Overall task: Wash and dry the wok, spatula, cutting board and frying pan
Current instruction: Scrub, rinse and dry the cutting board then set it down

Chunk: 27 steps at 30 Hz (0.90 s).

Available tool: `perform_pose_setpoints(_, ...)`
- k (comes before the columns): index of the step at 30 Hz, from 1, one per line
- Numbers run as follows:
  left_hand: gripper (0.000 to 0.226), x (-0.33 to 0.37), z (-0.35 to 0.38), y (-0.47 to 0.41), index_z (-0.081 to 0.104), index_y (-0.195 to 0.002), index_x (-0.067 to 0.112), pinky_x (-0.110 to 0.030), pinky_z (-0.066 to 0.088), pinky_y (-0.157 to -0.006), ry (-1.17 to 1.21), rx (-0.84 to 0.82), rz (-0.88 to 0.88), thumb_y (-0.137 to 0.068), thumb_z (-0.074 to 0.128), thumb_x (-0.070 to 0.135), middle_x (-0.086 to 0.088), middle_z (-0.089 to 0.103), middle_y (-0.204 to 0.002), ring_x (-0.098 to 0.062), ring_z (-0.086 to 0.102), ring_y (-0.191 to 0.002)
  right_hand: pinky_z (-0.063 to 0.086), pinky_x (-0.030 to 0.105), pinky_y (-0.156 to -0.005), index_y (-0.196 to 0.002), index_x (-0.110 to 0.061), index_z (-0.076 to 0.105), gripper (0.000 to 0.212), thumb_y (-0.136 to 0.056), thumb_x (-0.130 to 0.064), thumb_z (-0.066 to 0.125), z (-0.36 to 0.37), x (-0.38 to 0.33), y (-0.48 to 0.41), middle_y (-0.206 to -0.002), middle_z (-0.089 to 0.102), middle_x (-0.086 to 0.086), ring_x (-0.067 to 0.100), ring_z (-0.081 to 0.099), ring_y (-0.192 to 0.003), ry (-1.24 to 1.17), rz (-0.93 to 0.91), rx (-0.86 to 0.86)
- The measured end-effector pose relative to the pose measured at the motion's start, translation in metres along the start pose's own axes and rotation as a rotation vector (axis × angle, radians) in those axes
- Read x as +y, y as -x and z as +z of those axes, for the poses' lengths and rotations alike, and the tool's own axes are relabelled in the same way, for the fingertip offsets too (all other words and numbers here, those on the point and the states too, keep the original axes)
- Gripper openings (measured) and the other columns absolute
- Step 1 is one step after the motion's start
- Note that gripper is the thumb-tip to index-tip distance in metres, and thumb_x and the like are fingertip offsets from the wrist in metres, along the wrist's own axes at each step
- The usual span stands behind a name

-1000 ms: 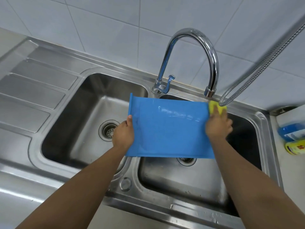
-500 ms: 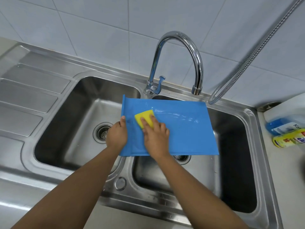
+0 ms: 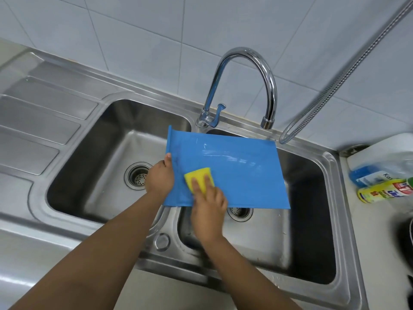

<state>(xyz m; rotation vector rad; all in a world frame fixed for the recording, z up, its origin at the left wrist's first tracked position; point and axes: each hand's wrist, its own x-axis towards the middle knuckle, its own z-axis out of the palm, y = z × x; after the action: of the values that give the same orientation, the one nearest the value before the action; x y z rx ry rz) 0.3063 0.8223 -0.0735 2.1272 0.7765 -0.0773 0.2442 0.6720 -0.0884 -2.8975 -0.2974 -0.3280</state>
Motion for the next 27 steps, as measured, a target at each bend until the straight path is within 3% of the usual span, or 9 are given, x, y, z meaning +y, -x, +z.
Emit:
perform_pose_setpoints(4, 0.072, -0.002, -0.001, 0.000, 0.063, -0.099, 0.005, -0.040, 0.042, -0.081, 0.033, -0.013, 0.003, -0.100, 0.013, 0.058, -0.018, 0.064, -0.104, -0.035, 0.057, -0.096, 0.049, 0.042, -0.079, -0.134, -0.038, 0.052, 0.059, -0.078, -0.025, 0.063, -0.003, 0.019, -0.029, -0.144, 0.049, 0.000, 0.028, 0.055, -0.098, 0.009, -0.070, -0.060)
perform_pose_setpoints(7, 0.072, -0.002, -0.003, -0.001, 0.062, -0.095, 0.007, -0.042, 0.046, -0.081, 0.043, -0.024, -0.003, -0.100, 0.013, 0.059, -0.015, 0.063, -0.097, -0.032, 0.058, -0.091, 0.049, 0.045, -0.078, -0.134, -0.033, 0.056, 0.051, -0.084, -0.023, 0.056, -0.012, 0.079, -0.046, -0.143, 0.050, 0.005, 0.035, 0.057, -0.097, 0.030, 0.161, -0.059)
perform_pose_setpoints(10, 0.069, -0.001, -0.002, -0.001, 0.061, -0.092, 0.008, -0.040, 0.045, -0.078, 0.039, -0.019, -0.006, -0.100, 0.013, 0.058, -0.012, 0.062, -0.092, -0.032, 0.058, -0.089, 0.043, 0.050, -0.087, -0.140, -0.028, 0.050, 0.046, -0.095, -0.021, 0.053, -0.026, 0.143, -0.039, -0.150, 0.041, 0.010, 0.042, 0.052, -0.108, 0.105, 0.386, -0.057)
perform_pose_setpoints(14, 0.070, -0.001, -0.001, -0.001, 0.063, -0.094, 0.008, -0.037, 0.042, -0.073, 0.004, -0.013, 0.012, -0.101, 0.013, 0.056, -0.010, 0.062, -0.091, -0.030, 0.058, -0.087, 0.037, 0.053, -0.091, -0.143, -0.028, 0.045, 0.050, -0.095, -0.020, 0.054, -0.028, 0.145, -0.013, -0.153, 0.035, 0.010, 0.043, 0.044, -0.114, 0.136, 0.619, -0.035)
perform_pose_setpoints(16, 0.069, 0.000, -0.001, -0.002, 0.064, -0.097, 0.008, -0.036, 0.041, -0.073, -0.004, -0.019, 0.013, -0.102, 0.014, 0.055, -0.009, 0.061, -0.090, -0.028, 0.056, -0.085, 0.042, 0.050, -0.083, -0.136, -0.026, 0.055, 0.051, -0.087, -0.014, 0.063, -0.016, 0.106, -0.005, -0.146, 0.047, 0.011, 0.040, 0.051, -0.104, 0.113, 0.537, 0.038)
perform_pose_setpoints(18, 0.069, 0.001, -0.002, -0.003, 0.064, -0.100, 0.007, -0.036, 0.041, -0.074, -0.005, -0.019, 0.017, -0.102, 0.014, 0.054, -0.011, 0.062, -0.094, -0.027, 0.055, -0.085, 0.047, 0.047, -0.080, -0.132, -0.028, 0.059, 0.053, -0.080, -0.017, 0.064, -0.006, 0.056, -0.004, -0.139, 0.054, 0.007, 0.036, 0.056, -0.101, 0.080, 0.322, 0.060)
perform_pose_setpoints(21, 0.069, 0.000, -0.001, -0.004, 0.065, -0.102, 0.005, -0.038, 0.042, -0.077, -0.012, -0.010, 0.032, -0.103, 0.015, 0.052, -0.016, 0.066, -0.102, -0.033, 0.058, -0.093, 0.046, 0.048, -0.089, -0.136, -0.034, 0.052, 0.058, -0.081, -0.023, 0.063, 0.002, -0.004, -0.017, -0.144, 0.050, 0.000, 0.030, 0.055, -0.113, -0.030, 0.057, -0.061)
perform_pose_setpoints(24, 0.070, -0.002, 0.000, -0.005, 0.064, -0.103, 0.005, -0.042, 0.046, -0.085, 0.001, -0.009, 0.035, -0.102, 0.015, 0.053, -0.018, 0.066, -0.105, -0.036, 0.059, -0.099, 0.043, 0.049, -0.094, -0.138, -0.038, 0.048, 0.055, -0.084, -0.027, 0.052, 0.007, 0.003, -0.054, -0.147, 0.046, -0.003, 0.028, 0.053, -0.114, -0.057, -0.061, -0.159)
perform_pose_setpoints(27, 0.071, 0.000, -0.002, -0.007, 0.064, -0.098, 0.006, -0.046, 0.049, -0.085, 0.002, -0.021, 0.026, -0.102, 0.014, 0.055, -0.015, 0.066, -0.098, -0.034, 0.060, -0.092, 0.033, 0.050, -0.105, -0.145, -0.038, 0.040, 0.050, -0.096, -0.026, 0.045, 0.003, 0.065, -0.104, -0.155, 0.034, -0.001, 0.032, 0.044, -0.129, 0.034, 0.048, -0.198)
